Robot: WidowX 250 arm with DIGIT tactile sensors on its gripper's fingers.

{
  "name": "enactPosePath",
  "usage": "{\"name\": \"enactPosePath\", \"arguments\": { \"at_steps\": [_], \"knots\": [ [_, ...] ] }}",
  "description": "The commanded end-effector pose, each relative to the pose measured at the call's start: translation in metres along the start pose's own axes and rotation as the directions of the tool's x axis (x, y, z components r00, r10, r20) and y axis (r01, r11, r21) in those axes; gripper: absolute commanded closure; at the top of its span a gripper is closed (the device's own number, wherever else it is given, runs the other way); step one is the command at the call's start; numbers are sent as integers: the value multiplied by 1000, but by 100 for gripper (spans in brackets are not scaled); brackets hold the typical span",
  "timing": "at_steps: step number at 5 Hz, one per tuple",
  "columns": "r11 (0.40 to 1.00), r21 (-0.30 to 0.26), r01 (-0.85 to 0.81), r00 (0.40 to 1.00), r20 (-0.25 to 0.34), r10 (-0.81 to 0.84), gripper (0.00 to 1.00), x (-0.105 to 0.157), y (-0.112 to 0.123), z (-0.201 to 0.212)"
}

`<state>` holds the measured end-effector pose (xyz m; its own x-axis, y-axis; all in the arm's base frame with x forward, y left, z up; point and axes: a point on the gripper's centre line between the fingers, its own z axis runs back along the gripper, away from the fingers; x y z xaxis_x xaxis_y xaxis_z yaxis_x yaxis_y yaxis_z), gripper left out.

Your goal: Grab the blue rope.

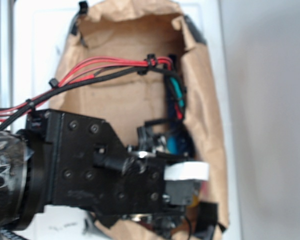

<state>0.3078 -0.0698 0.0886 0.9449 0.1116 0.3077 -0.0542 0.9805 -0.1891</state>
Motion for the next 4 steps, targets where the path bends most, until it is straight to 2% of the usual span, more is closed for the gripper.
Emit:
{"name": "enactPosePath", "arguments": {
  "at_steps": [1, 2, 3, 4],
  "knots": [
    [999, 50, 8, 997, 74, -11, 0, 28, 9, -13],
    [996, 87, -16, 999, 45, 12, 86, 26, 12, -20],
    [997, 74, -24, 999, 45, 21, 100, 27, 14, -13],
    [997, 63, -40, 999, 13, 39, 100, 32, 23, 1]
  ]
}}
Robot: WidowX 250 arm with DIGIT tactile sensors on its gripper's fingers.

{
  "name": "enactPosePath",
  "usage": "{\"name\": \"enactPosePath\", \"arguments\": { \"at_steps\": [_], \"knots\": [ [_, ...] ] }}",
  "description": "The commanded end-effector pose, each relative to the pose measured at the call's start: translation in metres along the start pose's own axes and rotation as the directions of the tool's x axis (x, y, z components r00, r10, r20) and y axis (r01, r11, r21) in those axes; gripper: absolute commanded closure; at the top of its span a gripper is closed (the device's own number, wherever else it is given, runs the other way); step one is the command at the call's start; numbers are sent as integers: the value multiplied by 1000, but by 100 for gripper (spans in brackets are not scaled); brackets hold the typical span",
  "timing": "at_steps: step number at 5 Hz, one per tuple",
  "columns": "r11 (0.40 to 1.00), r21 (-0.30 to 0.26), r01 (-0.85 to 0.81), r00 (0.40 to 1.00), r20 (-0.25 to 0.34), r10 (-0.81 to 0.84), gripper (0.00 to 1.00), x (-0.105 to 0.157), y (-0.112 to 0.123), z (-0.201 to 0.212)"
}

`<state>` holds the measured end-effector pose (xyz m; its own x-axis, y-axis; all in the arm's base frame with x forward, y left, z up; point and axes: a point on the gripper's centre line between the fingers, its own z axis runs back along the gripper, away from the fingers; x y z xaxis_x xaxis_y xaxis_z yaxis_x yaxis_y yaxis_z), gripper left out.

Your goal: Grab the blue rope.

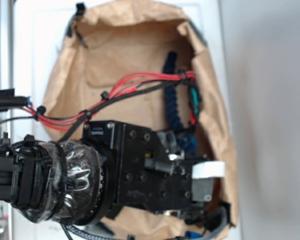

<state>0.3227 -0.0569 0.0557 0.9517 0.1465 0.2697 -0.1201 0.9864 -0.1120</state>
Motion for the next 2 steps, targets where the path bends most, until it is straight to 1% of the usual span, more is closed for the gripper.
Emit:
{"name": "enactPosePath", "arguments": {
  "at_steps": [1, 2],
  "knots": [
    [998, -48, -34, 999, -7, 34, 100, 31, 30, 52],
    [996, -65, -69, 997, -28, 67, 100, 30, 56, 76]
  ]
}}
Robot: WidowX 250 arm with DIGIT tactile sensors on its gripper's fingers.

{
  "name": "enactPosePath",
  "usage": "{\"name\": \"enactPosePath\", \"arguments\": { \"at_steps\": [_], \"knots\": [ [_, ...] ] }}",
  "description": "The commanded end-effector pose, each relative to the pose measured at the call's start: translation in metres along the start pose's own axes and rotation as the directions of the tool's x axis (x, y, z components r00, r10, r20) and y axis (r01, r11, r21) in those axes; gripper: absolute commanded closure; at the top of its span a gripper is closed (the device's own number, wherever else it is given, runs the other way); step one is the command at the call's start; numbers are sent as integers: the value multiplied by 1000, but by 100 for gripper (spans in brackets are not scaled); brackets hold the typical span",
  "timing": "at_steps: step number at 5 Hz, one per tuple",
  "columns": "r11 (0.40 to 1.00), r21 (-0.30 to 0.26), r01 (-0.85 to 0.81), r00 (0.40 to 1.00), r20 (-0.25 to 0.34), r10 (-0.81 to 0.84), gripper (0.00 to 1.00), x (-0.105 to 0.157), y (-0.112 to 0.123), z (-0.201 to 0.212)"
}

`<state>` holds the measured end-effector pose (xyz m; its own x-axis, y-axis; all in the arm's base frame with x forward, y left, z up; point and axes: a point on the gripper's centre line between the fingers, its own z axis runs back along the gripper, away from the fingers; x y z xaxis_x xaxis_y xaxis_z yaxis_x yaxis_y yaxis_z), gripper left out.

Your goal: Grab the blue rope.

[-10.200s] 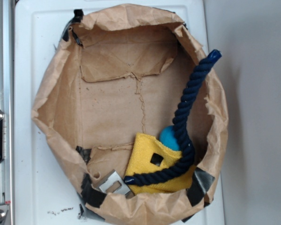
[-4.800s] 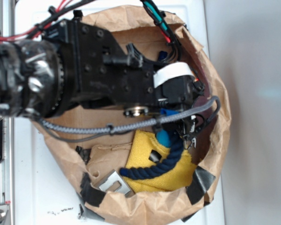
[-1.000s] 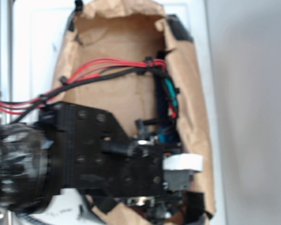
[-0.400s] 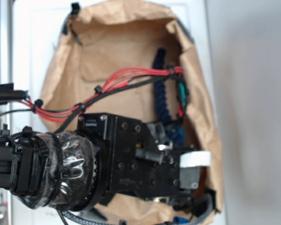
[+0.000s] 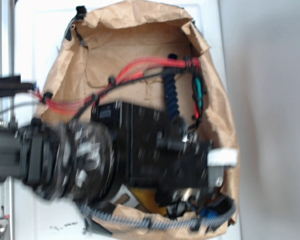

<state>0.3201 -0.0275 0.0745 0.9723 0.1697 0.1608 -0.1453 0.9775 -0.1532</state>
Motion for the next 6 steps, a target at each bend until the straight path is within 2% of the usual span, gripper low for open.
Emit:
{"name": "enactPosePath", "arguments": {
  "at_steps": [1, 2, 3, 4, 5, 6],
  "knots": [
    [999, -42, -21, 998, 61, 24, 100, 10, 43, 85],
    [999, 43, -32, 996, 84, 29, 100, 0, 40, 114],
    [981, 184, -66, 991, 125, 43, 100, -6, 24, 134],
    [959, 266, -96, 983, 177, 49, 100, -10, 12, 148],
    [942, 320, -105, 977, 209, 38, 100, -10, -3, 171],
    [952, 296, -79, 982, 186, 24, 100, -10, 0, 164]
  ]
}}
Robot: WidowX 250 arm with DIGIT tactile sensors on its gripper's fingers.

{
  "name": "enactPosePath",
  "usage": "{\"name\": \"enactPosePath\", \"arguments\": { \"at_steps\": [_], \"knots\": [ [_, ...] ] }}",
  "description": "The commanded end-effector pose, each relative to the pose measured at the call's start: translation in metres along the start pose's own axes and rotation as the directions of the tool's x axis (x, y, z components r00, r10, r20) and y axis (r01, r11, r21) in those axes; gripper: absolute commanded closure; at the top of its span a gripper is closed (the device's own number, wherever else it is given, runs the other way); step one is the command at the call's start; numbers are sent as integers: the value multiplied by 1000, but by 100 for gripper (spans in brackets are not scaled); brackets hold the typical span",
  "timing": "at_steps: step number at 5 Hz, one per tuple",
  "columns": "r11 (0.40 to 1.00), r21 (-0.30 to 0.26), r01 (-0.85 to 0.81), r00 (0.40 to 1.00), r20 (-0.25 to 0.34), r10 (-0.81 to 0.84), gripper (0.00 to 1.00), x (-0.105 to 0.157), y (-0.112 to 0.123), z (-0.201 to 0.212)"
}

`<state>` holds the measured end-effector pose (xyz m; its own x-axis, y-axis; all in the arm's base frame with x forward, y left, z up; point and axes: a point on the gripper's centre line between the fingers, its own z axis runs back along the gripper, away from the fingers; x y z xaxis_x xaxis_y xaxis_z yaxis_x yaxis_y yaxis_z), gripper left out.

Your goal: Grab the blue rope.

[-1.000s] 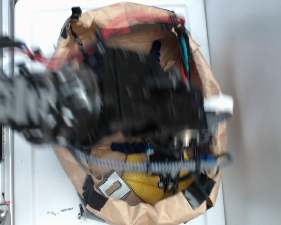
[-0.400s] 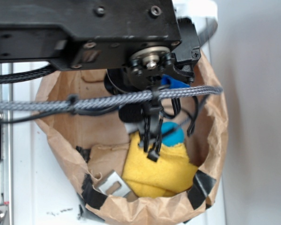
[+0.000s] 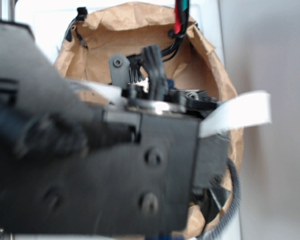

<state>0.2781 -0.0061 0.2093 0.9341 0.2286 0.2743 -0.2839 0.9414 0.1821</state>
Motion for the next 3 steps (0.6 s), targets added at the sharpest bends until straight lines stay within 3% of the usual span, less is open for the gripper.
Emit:
{"name": "enactPosePath", "arguments": {
  "at_steps": [1, 2, 3],
  "knots": [
    [998, -70, -2, 999, 53, 6, 100, 4, 3, 8],
    [997, -76, 18, 998, 68, -13, 100, 0, 2, 3],
    [997, -9, 74, 989, 132, -72, 53, -7, -3, 4]
  ]
}}
